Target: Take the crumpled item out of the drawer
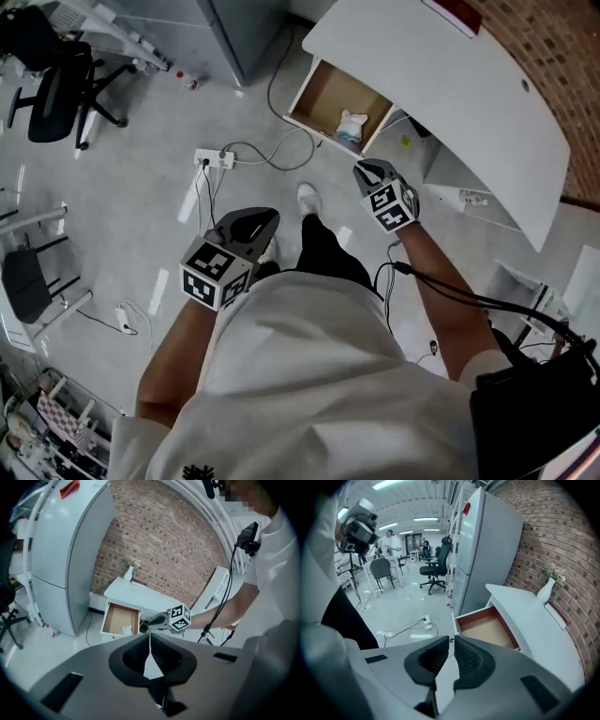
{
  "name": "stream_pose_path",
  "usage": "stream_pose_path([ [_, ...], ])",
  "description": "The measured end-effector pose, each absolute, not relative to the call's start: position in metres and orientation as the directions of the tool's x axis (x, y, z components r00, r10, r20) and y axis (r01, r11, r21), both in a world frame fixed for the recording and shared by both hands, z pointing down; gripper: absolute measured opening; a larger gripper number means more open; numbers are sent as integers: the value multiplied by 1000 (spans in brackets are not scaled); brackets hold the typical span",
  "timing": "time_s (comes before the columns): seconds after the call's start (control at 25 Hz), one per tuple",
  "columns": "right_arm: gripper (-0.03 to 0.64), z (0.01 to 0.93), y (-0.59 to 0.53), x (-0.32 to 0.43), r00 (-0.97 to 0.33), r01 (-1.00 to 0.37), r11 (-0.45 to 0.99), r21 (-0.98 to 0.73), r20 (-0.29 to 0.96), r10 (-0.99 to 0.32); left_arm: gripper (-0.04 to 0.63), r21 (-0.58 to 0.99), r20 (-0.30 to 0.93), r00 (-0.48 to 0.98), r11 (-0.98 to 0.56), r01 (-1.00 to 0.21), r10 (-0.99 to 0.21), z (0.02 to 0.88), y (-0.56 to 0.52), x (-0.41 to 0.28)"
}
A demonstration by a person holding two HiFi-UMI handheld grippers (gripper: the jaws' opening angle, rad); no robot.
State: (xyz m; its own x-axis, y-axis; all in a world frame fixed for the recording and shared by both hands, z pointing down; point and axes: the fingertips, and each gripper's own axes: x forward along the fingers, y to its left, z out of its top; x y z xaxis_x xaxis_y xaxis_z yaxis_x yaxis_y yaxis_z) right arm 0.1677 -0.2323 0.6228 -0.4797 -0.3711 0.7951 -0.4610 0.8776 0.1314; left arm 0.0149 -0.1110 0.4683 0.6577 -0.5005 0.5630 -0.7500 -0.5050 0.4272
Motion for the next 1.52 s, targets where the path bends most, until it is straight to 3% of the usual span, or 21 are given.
stream_pose_path([
  [0.56, 91, 801, -395, 187, -310, -365, 920, 146, 912, -267, 25, 482, 628, 614, -380, -789, -478, 532, -232, 59],
  [1.16, 106, 916, -446, 174, -142, -256, 950, 179, 965, -220, 25, 505, 659, 551, -242, -829, -513, 596, -244, 32],
  [1.52, 118, 965, -466, 178, -39, -302, 934, 193, 976, -214, 25, 506, 678, 516, -177, -844, -523, 625, -239, 15],
])
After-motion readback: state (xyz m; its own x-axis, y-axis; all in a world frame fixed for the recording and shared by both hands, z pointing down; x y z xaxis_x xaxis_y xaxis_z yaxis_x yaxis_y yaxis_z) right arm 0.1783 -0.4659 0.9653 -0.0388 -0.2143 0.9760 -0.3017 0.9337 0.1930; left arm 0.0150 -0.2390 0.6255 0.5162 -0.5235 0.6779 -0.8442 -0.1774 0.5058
